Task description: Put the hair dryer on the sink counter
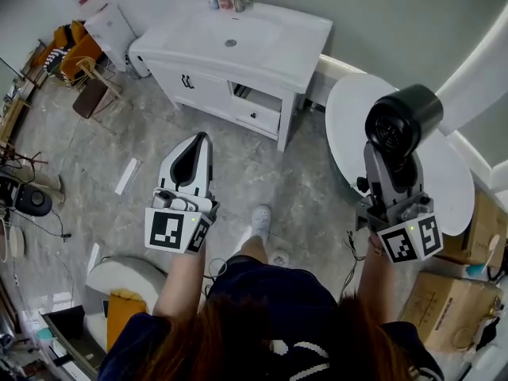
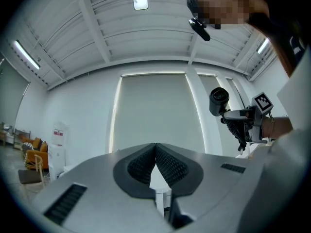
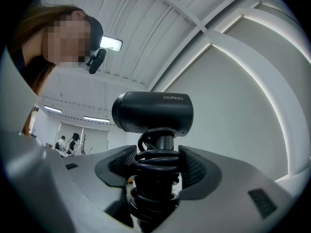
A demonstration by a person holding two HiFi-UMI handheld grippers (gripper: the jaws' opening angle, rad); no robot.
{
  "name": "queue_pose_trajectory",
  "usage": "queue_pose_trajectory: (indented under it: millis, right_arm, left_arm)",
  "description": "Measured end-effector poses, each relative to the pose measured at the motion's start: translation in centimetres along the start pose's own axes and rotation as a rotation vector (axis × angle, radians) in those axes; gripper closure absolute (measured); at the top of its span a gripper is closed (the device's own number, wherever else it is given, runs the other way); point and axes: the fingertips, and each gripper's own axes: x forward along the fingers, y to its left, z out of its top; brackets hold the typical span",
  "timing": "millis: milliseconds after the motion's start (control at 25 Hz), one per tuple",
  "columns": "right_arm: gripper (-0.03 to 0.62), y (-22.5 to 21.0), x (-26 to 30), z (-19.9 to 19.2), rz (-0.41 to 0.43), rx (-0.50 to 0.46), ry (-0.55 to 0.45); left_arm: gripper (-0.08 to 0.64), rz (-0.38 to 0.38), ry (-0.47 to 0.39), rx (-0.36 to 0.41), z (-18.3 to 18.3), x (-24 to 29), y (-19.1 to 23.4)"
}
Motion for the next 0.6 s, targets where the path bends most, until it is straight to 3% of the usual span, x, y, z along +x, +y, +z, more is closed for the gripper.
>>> queue_pose_trajectory:
  millis: [360,600]
  right_arm:
    - [0.308,-3.0,11.9,-1.2,-0.007,-0.020,-0.012]
    - [0.308,-4.9,17.7,-2.1,-0.035,-0.036,-0.021]
  left_arm:
    - [0.541,-0.039,-0.071,-0.020,-0.3,10.4,7.3]
    - [0.541,-0.068,-0.030,-0.021,-2.1,16.4,11.1]
